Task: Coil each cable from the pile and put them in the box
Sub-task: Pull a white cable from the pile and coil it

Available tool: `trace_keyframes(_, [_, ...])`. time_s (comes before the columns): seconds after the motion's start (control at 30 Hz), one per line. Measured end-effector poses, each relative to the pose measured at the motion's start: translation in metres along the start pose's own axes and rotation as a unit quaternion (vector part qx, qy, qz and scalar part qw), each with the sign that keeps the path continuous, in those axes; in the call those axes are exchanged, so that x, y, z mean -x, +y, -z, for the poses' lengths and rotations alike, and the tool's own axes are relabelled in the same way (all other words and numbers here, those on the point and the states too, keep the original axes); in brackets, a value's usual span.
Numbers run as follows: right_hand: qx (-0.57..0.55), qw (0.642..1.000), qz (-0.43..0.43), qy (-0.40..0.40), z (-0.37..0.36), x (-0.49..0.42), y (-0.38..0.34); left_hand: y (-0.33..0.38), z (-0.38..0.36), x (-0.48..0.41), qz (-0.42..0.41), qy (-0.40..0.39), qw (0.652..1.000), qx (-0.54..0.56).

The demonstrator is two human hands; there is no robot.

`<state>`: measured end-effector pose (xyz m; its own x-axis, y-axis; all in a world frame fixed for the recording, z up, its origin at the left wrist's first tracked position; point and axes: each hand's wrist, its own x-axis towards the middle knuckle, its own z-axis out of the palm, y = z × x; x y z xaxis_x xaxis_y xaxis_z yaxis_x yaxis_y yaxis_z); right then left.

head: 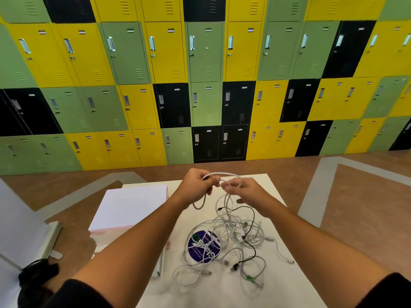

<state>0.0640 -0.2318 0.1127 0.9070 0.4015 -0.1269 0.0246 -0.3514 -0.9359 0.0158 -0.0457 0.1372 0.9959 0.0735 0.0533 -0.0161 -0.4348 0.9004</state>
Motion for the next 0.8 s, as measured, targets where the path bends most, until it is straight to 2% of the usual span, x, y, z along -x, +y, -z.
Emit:
trace_keyframes(0.13, [-0.048, 0.995, -0.007, 0.082, 0.003, -0.004, -0.008, -0.008, 0.001, -0.004, 0.04, 0.102, 0.982, -0.153])
trace_keyframes(0.23, [-0.012, 0.998, -0.011, 0.063, 0.014, 0.001, -0.011, -0.019, 0.011, -0.002, 0.074, 0.173, 0.942, -0.278])
trace_keyframes(0.3, [0.036, 0.997, -0.021, 0.06, 0.021, 0.003, -0.009, -0.026, 0.018, 0.0, 0.085, 0.183, 0.928, -0.314])
trace_keyframes(0.4, [0.054, 0.994, -0.036, 0.086, 0.031, 0.001, -0.004, -0.034, 0.025, 0.002, 0.097, 0.165, 0.927, -0.323])
trace_keyframes(0.53, [-0.078, 0.978, -0.048, 0.187, 0.05, 0.001, -0.003, -0.045, 0.03, 0.004, 0.086, 0.163, 0.922, -0.342])
trace_keyframes(0.63, [-0.108, 0.954, -0.088, 0.264, 0.064, 0.003, -0.003, -0.058, 0.04, 0.002, 0.106, 0.182, 0.942, -0.26])
trace_keyframes(0.7, [-0.108, 0.933, -0.127, 0.319, 0.074, 0.005, -0.003, -0.065, 0.046, -0.002, 0.124, 0.183, 0.967, -0.127])
trace_keyframes(0.77, [-0.05, 0.927, -0.145, 0.343, 0.081, 0.008, -0.003, -0.064, 0.048, 0.001, 0.146, 0.14, 0.979, -0.001])
trace_keyframes(0.8, [-0.015, 0.927, -0.139, 0.348, 0.083, 0.009, -0.002, -0.062, 0.047, 0.003, 0.151, 0.11, 0.982, 0.024])
